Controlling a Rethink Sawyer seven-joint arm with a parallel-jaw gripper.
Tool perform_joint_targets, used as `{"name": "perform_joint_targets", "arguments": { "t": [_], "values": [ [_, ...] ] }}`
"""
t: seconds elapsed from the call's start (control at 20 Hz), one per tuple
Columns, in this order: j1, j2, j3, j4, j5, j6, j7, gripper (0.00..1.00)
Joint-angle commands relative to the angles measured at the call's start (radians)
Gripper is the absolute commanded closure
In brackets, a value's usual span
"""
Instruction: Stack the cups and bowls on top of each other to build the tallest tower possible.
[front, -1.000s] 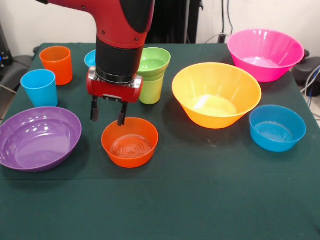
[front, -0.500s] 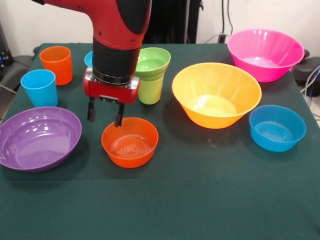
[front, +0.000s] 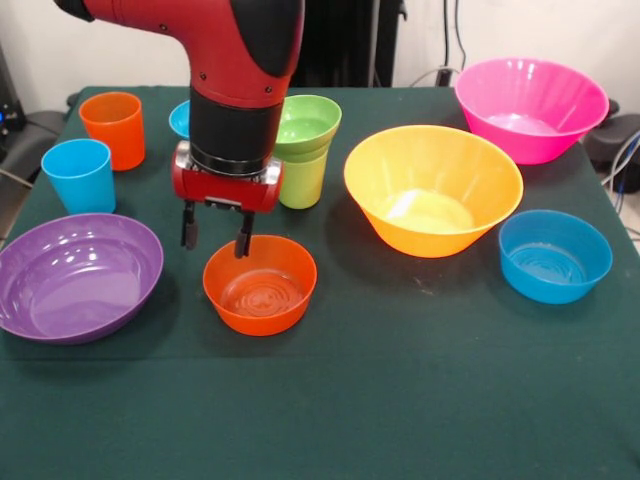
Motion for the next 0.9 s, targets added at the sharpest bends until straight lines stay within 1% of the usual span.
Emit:
{"name": "perform_joint_targets", "arguments": {
  "t": [0.05, 0.25, 0.5, 0.9],
  "values": [
    [-0.016, 0.041, 0.123, -0.035, -0.024, 0.018, -0.067, 0.00],
    [-0.015, 0.054, 0.122, -0.039, -0.031, 0.006, -0.064, 0.00],
    [0.012, 0.073, 0.082, -0.066, -0.042, 0.047, -0.053, 0.00],
    [0.012, 0.105, 0.080, -0.087, -0.048, 0.025, -0.050, 0.00]
  ]
}}
